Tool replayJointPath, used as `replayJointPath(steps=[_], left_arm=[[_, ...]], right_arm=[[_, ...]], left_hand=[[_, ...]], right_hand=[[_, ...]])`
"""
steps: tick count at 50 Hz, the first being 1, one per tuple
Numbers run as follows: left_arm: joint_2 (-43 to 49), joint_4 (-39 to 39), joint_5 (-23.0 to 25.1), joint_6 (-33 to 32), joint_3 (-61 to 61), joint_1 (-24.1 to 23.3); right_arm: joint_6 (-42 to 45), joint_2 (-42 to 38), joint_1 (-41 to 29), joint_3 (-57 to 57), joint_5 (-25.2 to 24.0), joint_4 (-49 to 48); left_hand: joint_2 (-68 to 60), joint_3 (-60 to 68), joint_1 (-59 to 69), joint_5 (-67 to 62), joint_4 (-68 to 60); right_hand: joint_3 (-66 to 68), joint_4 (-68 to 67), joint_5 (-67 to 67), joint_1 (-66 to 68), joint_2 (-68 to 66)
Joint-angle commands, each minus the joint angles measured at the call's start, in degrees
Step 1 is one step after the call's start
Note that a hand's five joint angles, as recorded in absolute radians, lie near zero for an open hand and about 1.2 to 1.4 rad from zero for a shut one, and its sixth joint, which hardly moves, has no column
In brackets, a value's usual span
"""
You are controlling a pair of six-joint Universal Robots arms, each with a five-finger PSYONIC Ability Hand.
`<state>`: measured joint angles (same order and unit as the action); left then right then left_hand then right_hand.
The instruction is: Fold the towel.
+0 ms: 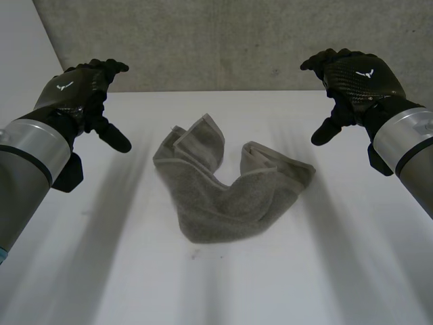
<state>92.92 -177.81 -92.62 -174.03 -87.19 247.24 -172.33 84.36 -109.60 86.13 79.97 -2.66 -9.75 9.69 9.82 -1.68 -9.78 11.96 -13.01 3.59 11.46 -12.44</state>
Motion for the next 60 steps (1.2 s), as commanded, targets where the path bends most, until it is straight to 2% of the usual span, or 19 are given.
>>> replayJointPath(steps=[1, 5, 10, 12, 13, 15, 18, 20, 31, 37, 39, 43, 44, 45, 47, 53, 56, 58, 60], left_arm=[[0.51, -0.61, 0.07, -0.17, 0.09, -0.09], [1.65, -2.72, 0.33, -0.34, 0.09, -0.09], [7.8, -6.24, 4.55, -2.89, 1.41, 0.35], [12.44, -6.85, 9.27, -7.44, 3.42, 0.7], [12.46, -6.85, 9.3, -7.46, 3.43, 0.7], [18.41, -6.85, 13.5, -12.62, 5.71, 0.96], [21.16, -6.94, 14.75, -15.02, 6.86, 1.23], [26.41, -7.03, 15.62, -18.78, 9.05, 1.41], [37.85, -9.04, 15.8, -22.75, 14.41, 1.41], [42.17, -9.22, 15.63, -24.16, 18.64, 1.41], [44.18, -9.14, 15.54, -26.35, 21.61, 1.32], [45.6, -9.22, 15.54, -28.12, 23.82, 1.32], [46.03, -9.31, 15.54, -28.64, 24.69, 1.32], [46.04, -9.31, 15.54, -28.64, 24.7, 1.32], [46.39, -9.57, 15.89, -29.26, 26.36, 1.23], [46.3, -11.68, 15.36, -29.96, 32.61, 1.23], [45.6, -14.15, 13.43, -29.96, 40.0, 1.23], [43.59, -16.51, 9.84, -29.7, 48.57, 1.14], [41.75, -17.82, 8.17, -29.35, 51.83, 1.14]], right_arm=[[-0.11, -0.5, 0.0, -0.17, -0.25, -0.24], [0.07, -2.0, 0.09, -1.31, -0.87, 0.2], [2.27, -7.1, 0.09, -3.77, -3.24, 2.13], [3.84, -11.47, 0.0, -5.52, -5.34, 4.05], [3.85, -11.49, 0.0, -5.53, -5.35, 4.06], [4.11, -16.48, -0.79, -7.89, -7.27, 5.2], [4.2, -18.88, -1.49, -8.87, -8.25, 5.12], [4.11, -22.99, -2.19, -10.45, -9.39, 4.77], [4.9, -34.69, -3.6, -15.11, -8.87, 4.33], [5.96, -35.93, -3.69, -15.38, -8.6, 2.48], [7.01, -35.67, -3.78, -15.11, -8.51, 1.08], [7.63, -35.31, -3.87, -15.11, -8.51, 0.2], [7.98, -34.96, -3.87, -15.29, -8.51, -0.33], [7.98, -34.96, -3.87, -15.29, -8.51, -0.33], [9.03, -34.61, -3.96, -15.72, -8.51, -1.73], [12.02, -34.61, -4.13, -19.42, -8.16, -6.57], [15.1, -34.43, -4.48, -25.66, -6.4, -10.7], [18.42, -32.69, -4.48, -32.31, -1.94, -17.08], [19.48, -31.11, -4.48, -34.6, 0.17, -20.77]], left_hand=[[-1.81, 1.86, 1.73, 0.12, -1.78], [-5.35, 5.4, 5.27, -3.42, -5.31], [-13.42, 13.48, 13.34, -11.49, -13.39], [-17.28, 17.34, 17.21, -15.35, -17.25], [-17.29, 17.34, 17.21, -15.36, -17.26], [-17.29, 17.34, 17.21, -15.36, -17.26], [-17.29, 17.34, 17.21, -15.36, -17.26], [-17.46, 17.51, 17.38, -15.53, -17.42], [-21.48, 21.53, 21.4, -19.55, -21.44], [-23.01, 23.06, 22.93, -21.08, -22.98], [-31.7, 31.76, 31.63, -29.77, -31.67], [-38.82, 38.88, 38.74, -36.89, -38.79], [-49.15, 49.2, 49.07, -47.22, -49.11], [-49.25, 49.3, 49.17, -47.32, -49.22], [-70.17, 70.22, 70.09, -68.24, -70.13], [-70.25, 70.31, 70.18, -68.32, -70.22], [-70.25, 70.31, 70.18, -68.32, -70.22], [-70.25, 70.31, 70.18, -68.32, -70.22], [-70.25, 70.31, 70.18, -68.32, -70.22]], right_hand=[[-1.96, 3.01, -3.59, -1.46, 2.44], [-1.96, 3.01, -3.59, -1.46, 2.44], [-1.2, 2.25, -2.84, -0.7, 1.69], [4.32, -3.27, 2.68, 4.82, -3.83], [4.35, -3.3, 2.71, 4.85, -3.86], [9.7, -8.65, 8.07, 10.2, -9.22], [12.76, -11.71, 11.12, 13.26, -12.28], [14.44, -13.39, 12.8, 14.94, -13.96], [18.8, -17.75, 17.17, 19.3, -18.32], [24.37, -23.31, 22.73, 24.87, -23.88], [31.72, -30.67, 30.09, 32.22, -31.24], [42.37, -41.31, 40.73, 42.86, -41.88], [50.53, -49.47, 48.89, 51.03, -50.04], [50.61, -49.55, 48.97, 51.11, -50.12], [67.96, -66.91, 66.33, 68.46, -67.48], [68.04, -66.99, 66.41, 68.54, -67.56], [68.04, -66.99, 66.41, 68.54, -67.56], [68.04, -66.99, 66.41, 68.54, -67.56], [68.04, -66.99, 66.41, 68.54, -67.56]])
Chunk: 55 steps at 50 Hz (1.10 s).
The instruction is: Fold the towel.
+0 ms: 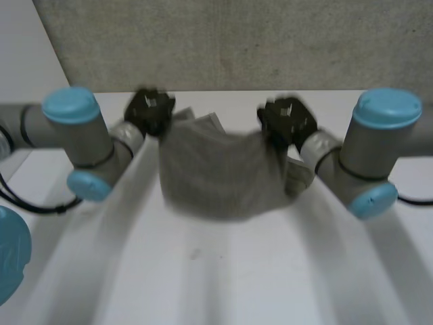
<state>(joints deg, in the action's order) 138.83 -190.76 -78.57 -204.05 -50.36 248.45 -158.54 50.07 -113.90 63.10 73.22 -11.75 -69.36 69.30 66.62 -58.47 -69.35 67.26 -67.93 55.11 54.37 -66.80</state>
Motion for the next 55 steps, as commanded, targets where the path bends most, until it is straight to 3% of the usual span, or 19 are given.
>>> replayJointPath(steps=[1, 5, 10, 15, 17, 25, 34, 36, 37, 38, 40, 47, 55], left_arm=[[-6.36, -6.45, -7.2, 1.02, 17.12, -0.07], [-11.1, -9.79, -7.74, 2.07, 16.71, -0.16], [-17.72, -10.86, -7.65, 3.22, 7.21, -0.43], [-23.08, -10.6, -7.57, 3.13, -9.14, -0.78], [-25.36, -10.68, -7.22, 2.61, -21.38, -0.78], [-25.55, -9.9, -7.04, 2.0, -43.12, -1.74], [-26.42, -2.77, -7.3, -0.64, -48.16, -3.24], [-28.34, -0.06, -7.3, -0.3, -47.99, -3.24], [-28.35, -0.05, -7.3, -0.29, -47.99, -3.24], [-30.27, 1.0, -7.39, -0.12, -48.07, -3.59], [-31.94, 1.62, -7.39, -0.03, -48.42, -4.03], [-35.91, 2.32, -7.39, 0.23, -49.66, -6.23], [-38.11, 2.32, -7.39, 0.32, -50.36, -7.46]], right_arm=[[6.13, 4.76, -0.18, -13.08, 8.33, -14.85], [6.14, 7.84, -0.18, -13.71, 8.7, -18.73], [6.14, 10.49, -0.18, -10.9, 6.76, -14.97], [6.66, 11.9, -0.18, -3.43, 2.72, -5.39], [7.1, 11.9, -0.27, 2.17, 1.23, 1.96], [9.65, 7.95, -0.36, 11.42, 1.4, 18.15], [8.69, 9.52, 0.43, 15.73, 0.52, 21.77], [7.99, 11.71, 0.43, 17.31, 0.34, 21.69], [7.98, 11.72, 0.43, 17.32, 0.34, 21.69], [7.64, 12.85, 0.52, 18.1, 0.34, 21.69], [7.28, 13.47, 0.52, 18.8, 0.34, 21.6], [7.37, 14.8, 3.68, 20.48, -0.53, 21.33], [10.36, 15.06, 4.21, 22.06, -7.04, 20.1]], left_hand=[[-10.64, 10.7, 13.38, -11.53, -10.65], [-10.64, 10.7, 13.38, -11.53, -10.65], [-10.64, 10.7, 13.38, -11.53, -10.65], [-10.64, 10.7, 13.38, -11.53, -10.65], [-10.64, 10.7, 13.38, -11.53, -10.65], [-10.64, 10.7, 13.38, -11.53, -10.65], [-10.64, 10.7, 13.38, -11.53, -10.65], [-10.64, 10.7, 13.38, -11.53, -10.65], [-10.64, 10.7, 13.38, -11.53, -10.65], [-10.64, 10.7, 13.38, -11.53, -10.65], [-10.64, 10.7, 13.38, -11.53, -10.65], [-10.64, 10.7, 13.38, -11.53, -10.65], [-10.64, 10.7, 13.38, -11.53, -10.65]], right_hand=[[12.74, -12.07, 14.89, 25.63, -13.2], [12.74, -12.07, 14.89, 25.63, -13.2], [12.74, -12.07, 14.89, 25.63, -13.2], [12.74, -12.07, 14.89, 25.63, -13.2], [12.74, -12.07, 14.89, 25.63, -13.2], [12.74, -12.07, 14.89, 25.63, -13.2], [8.26, -7.59, 10.41, 21.15, -8.72], [-6.45, 7.12, -4.3, 6.44, 6.0], [-6.54, 7.21, -4.39, 6.35, 6.09], [-18.36, 19.03, -16.22, -5.47, 17.91], [-23.31, 23.98, -21.16, -10.42, 22.86], [-23.53, 24.2, -21.38, -10.64, 23.08], [-22.69, 23.36, -20.54, -9.8, 22.24]])
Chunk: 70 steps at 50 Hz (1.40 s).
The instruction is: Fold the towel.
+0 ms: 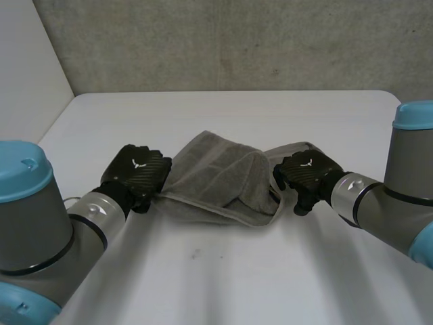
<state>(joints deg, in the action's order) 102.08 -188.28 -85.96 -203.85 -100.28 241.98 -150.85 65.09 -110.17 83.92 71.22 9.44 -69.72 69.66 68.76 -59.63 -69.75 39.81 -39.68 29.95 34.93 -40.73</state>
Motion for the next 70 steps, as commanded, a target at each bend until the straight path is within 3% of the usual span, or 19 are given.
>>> replayJointPath(steps=[1, 14, 19, 21, 23, 30, 40, 46, 49, 54, 56, 63, 68, 70], left_arm=[[-1.44, -0.15, 0.0, 0.12, -0.36, -1.25], [-1.62, -0.24, 0.0, 1.08, 0.61, -1.16], [-1.62, -0.33, 0.0, 1.26, 1.4, -0.9], [-1.62, -0.33, -0.09, 1.26, 2.63, -0.9], [-1.7, -0.33, -0.09, 1.26, 3.41, -0.9], [-4.25, -0.42, -0.27, 1.87, 7.9, -0.9], [-13.21, -0.42, -0.7, 11.8, 23.7, 0.59], [-14.36, 1.25, -1.58, 12.07, 28.82, 2.09], [-13.39, 6.17, -1.5, 11.98, 30.58, 2.44], [-7.42, 13.82, -1.23, 11.72, 31.11, 2.27], [-1.12, 17.67, -1.23, 11.37, 31.72, 2.44], [12.06, 19.36, -1.23, 9.09, 36.02, 2.44], [19.48, 18.57, -1.23, 5.13, 43.76, 2.62], [21.14, 16.38, -1.76, 4.07, 52.51, 2.62]], right_arm=[[4.05, -0.05, 0.48, 1.94, -6.08, -1.79], [14.0, -2.77, -0.39, 8.89, -8.37, -20.87], [17.43, -5.5, -0.48, 8.37, -7.58, -24.65], [21.27, -6.29, -0.48, 7.32, -7.41, -24.38], [22.69, -6.2, -0.48, 6.53, -7.15, -24.3], [20.77, -2.34, -0.31, 1.69, -6.97, -19.11], [-4.7, 17.51, 2.85, -14.38, -7.14, -8.76], [-4.72, 20.08, 6.46, -19.85, -7.06, 1.55], [-3.58, 19.46, 5.76, -22.4, -7.14, 9.1], [-0.41, 15.42, 2.77, -23.19, -7.06, 14.64], [0.46, 11.48, 0.49, -23.36, -6.88, 14.82], [0.9, 0.94, -1.88, -26.08, -5.75, 13.86], [0.9, -5.15, -4.17, -31.27, -0.64, 5.33], [0.47, -6.11, -5.14, -34.95, 5.04, -6.03]], left_hand=[[-10.28, 10.34, 11.24, -10.37, -10.25], [-10.28, 10.34, 11.24, -10.37, -10.25], [-10.28, 10.34, 11.24, -10.37, -10.25], [-10.28, 10.34, 11.24, -10.37, -10.25], [-10.28, 10.34, 11.24, -10.37, -10.25], [-10.28, 10.34, 11.24, -10.37, -10.25], [-10.28, 10.34, 11.24, -10.37, -10.25], [-10.28, 10.34, 11.24, -10.37, -10.25], [-10.28, 10.34, 11.24, -10.37, -10.25], [-10.28, 10.34, 11.24, -10.37, -10.25], [-10.28, 10.34, 11.24, -10.37, -10.25], [-10.28, 10.34, 11.24, -10.37, -10.25], [-10.28, 10.34, 11.24, -10.37, -10.25], [-10.28, 10.34, 11.24, -10.37, -10.25]], right_hand=[[4.75, -4.89, 4.62, 9.64, -3.83], [5.93, -6.07, 5.8, 10.82, -5.01], [22.75, -22.89, 22.62, 27.64, -21.83], [38.81, -38.94, 38.67, 43.69, -37.89], [40.17, -40.31, 40.04, 45.06, -39.25], [40.19, -40.32, 40.05, 45.07, -39.27], [40.19, -40.32, 40.05, 45.07, -39.27], [40.19, -40.32, 40.05, 45.07, -39.27], [40.19, -40.32, 40.05, 45.07, -39.27], [40.19, -40.32, 40.05, 45.07, -39.27], [40.19, -40.32, 40.05, 45.07, -39.27], [40.19, -40.32, 40.05, 45.07, -39.27], [40.19, -40.32, 40.05, 45.07, -39.27], [40.19, -40.32, 40.05, 45.07, -39.27]])
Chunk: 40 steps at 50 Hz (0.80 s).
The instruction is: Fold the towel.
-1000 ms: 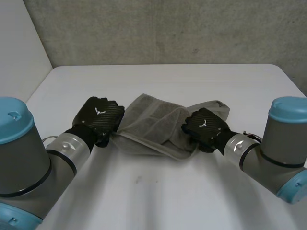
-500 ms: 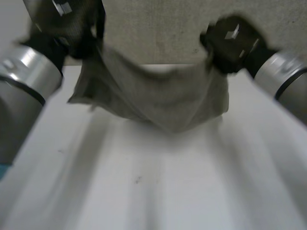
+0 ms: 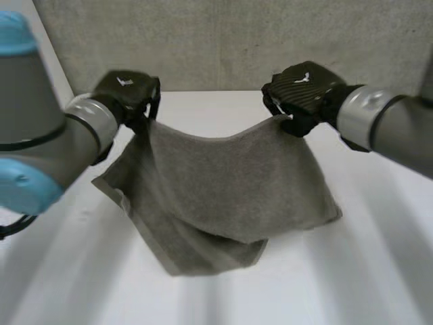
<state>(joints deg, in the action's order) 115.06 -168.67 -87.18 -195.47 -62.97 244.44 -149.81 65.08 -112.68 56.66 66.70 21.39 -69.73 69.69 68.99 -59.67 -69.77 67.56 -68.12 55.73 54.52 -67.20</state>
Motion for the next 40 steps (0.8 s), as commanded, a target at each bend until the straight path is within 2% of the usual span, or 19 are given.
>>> replayJointPath(steps=[1, 2, 3, 5, 6, 8, 11, 13, 14, 16, 19, 21, 28, 32, 40], left_arm=[[8.16, -3.24, -0.53, -4.31, 15.25, 0.16], [8.07, -5.41, -0.79, -4.05, 19.77, 0.16], [8.07, -5.44, -0.79, -4.05, 19.82, 0.16], [5.89, -11.64, -1.93, -2.74, 26.03, 0.16], [5.88, -11.68, -1.94, -2.73, 26.06, 0.16], [0.72, -19.2, -5.43, -0.45, 26.33, 0.16], [-1.24, -22.14, -7.03, 0.7, 24.83, 0.16], [-4.31, -25.9, -8.09, 1.84, 17.84, 0.16], [-4.32, -25.91, -8.09, 1.84, 17.8, 0.16], [-5.37, -26.0, -7.3, 1.75, 8.79, 0.25], [-5.46, -26.0, -6.68, 1.75, 4.09, 0.34], [-5.2, -26.09, -4.85, 1.67, -4.75, 0.34], [-1.51, -26.44, -3.43, 0.52, -18.77, 0.42], [-0.54, -26.09, -3.26, -2.8, -25.42, 0.34], [-6.67, -26.0, -3.17, -5.45, -31.85, -0.37]], right_arm=[[-0.57, -6.1, -2.63, -7.71, 9.59, -18.05], [-0.83, -5.58, -2.89, -8.58, 12.11, -25.27], [-0.83, -5.58, -2.89, -8.59, 12.14, -25.34], [-0.83, -2.43, -2.89, -8.07, 15.38, -40.39], [-0.83, -2.41, -2.89, -8.06, 15.39, -40.46], [-0.92, 1.35, -2.81, -5.61, 16.18, -50.53], [-0.83, 2.6, -2.72, -4.28, 15.92, -51.1], [-0.75, 3.56, -2.63, -2.01, 14.26, -47.26], [-0.75, 3.57, -2.63, -1.99, 14.25, -47.23], [-0.75, 2.95, -2.45, 0.1, 10.4, -39.8], [-0.66, 2.42, -2.45, 1.7, 8.71, -35.98], [-0.05, 0.15, -2.63, 4.85, 6.35, -30.03], [3.21, -5.84, -2.81, 11.8, 5.28, -22.62], [6.63, -8.82, -2.89, 16.36, 5.46, -16.67], [7.08, -6.38, -2.28, 19.54, 5.28, -6.38]], left_hand=[[-10.27, 10.31, 11.01, -10.33, -10.23], [-10.27, 10.31, 11.01, -10.33, -10.23], [-10.27, 10.31, 11.01, -10.33, -10.23], [-10.27, 10.31, 11.01, -10.33, -10.23], [-10.27, 10.31, 11.01, -10.33, -10.23], [-10.27, 10.31, 11.01, -10.33, -10.23], [-10.27, 10.31, 11.01, -10.33, -10.23], [-10.27, 10.31, 11.01, -10.33, -10.23], [-10.27, 10.31, 11.01, -10.33, -10.23], [-10.27, 10.31, 11.01, -10.33, -10.23], [-10.27, 10.31, 11.01, -10.33, -10.23], [-10.27, 10.31, 11.01, -10.33, -10.23], [-10.27, 10.31, 11.01, -10.33, -10.23], [-10.27, 10.31, 11.01, -10.33, -10.23], [-10.27, 10.31, 11.01, -10.33, -10.23]], right_hand=[[12.44, -11.88, 14.27, 25.48, -12.8], [12.44, -11.88, 14.27, 25.48, -12.8], [12.44, -11.88, 14.27, 25.48, -12.8], [12.44, -11.88, 14.27, 25.48, -12.8], [12.44, -11.88, 14.27, 25.48, -12.8], [12.44, -11.88, 14.27, 25.48, -12.8], [12.44, -11.88, 14.27, 25.48, -12.8], [12.44, -11.88, 14.27, 25.48, -12.8], [12.44, -11.88, 14.27, 25.48, -12.8], [12.44, -11.88, 14.27, 25.48, -12.8], [12.44, -11.88, 14.27, 25.48, -12.8], [12.44, -11.88, 14.27, 25.48, -12.8], [12.44, -11.88, 14.27, 25.48, -12.8], [12.44, -11.88, 14.27, 25.48, -12.8], [10.0, -9.44, 11.83, 23.04, -10.36]])
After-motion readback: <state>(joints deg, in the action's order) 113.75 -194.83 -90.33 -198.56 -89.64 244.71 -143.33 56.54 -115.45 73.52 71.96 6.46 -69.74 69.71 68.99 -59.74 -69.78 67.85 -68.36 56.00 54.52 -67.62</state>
